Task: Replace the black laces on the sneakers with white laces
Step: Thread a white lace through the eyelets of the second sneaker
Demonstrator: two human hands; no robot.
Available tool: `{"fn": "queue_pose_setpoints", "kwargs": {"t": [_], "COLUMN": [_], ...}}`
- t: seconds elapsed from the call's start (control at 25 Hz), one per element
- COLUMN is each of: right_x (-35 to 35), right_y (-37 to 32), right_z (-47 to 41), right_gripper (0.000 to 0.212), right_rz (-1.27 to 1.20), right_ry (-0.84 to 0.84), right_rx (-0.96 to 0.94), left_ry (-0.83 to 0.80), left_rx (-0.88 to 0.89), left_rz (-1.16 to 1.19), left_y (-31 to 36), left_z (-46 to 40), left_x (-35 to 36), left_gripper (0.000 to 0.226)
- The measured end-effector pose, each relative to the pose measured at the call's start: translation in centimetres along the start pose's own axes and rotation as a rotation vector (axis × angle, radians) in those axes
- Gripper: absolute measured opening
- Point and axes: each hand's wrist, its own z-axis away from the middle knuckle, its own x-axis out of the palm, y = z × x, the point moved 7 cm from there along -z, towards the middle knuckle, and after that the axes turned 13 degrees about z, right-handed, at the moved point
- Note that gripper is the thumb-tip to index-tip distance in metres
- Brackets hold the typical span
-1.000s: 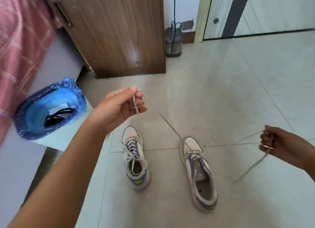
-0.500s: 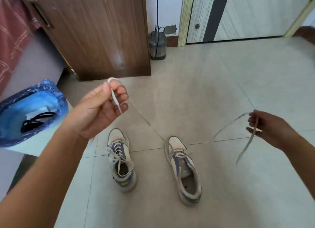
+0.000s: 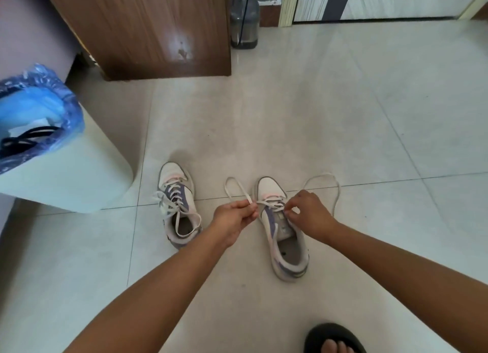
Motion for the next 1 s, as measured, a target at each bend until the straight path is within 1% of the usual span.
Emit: {"fn": "queue_pose_setpoints", "kwargs": {"t": [0.08,0.16,0.28,0.4,0.48,0.72,0.88,1.0], "right_x": [-0.1,0.5,1.7,1.9,2.2,2.4,2.5,2.6], "right_y": [-0.3,-0.9,-1.4,-1.4,-1.2,-1.0,-0.9,-0.9], "right_z": [-0.3,-0.1,0.3,0.3,0.3,0.5,0.6,0.6], "right_gripper": [0.015,0.017,0.022,0.022,0.023,0.019,0.021,0.023], "right_rz": [-0.029,0.001,0.053,0.038,0.03,-0.033,-0.063,-0.071], "right_ry": [0.043,0.029,0.014,0.026,0.004,-0.059,-0.094,-0.106], "right_rx": [0.02,0.004,0.014,0.049,0.06,0.08,0.094,0.103], "left_ry": [0.023,0.034,0.031,0.034,0.042,0.034,0.074,0.092], "left_rx": [0.026,0.042,0.071,0.127,0.158,0.166,0.166,0.201], "left_rz": [0.034,0.034,0.011,-0.093,-0.16,-0.124,-0.174,-0.219], "left_y": [-1.1,-1.9,-2.4,-2.2,-2.0,-1.9,-2.1,-2.0], "left_z": [-0.4,-0.6,-0.4,-0.3,-0.2,-0.3,-0.4,-0.6], "left_x": [0.1,0.0,0.1,0.5,0.7,0.8,0.2,-0.2], "left_gripper": [0.005,0.003,0.012,0.013,0.012,0.013,0.012,0.014]}}
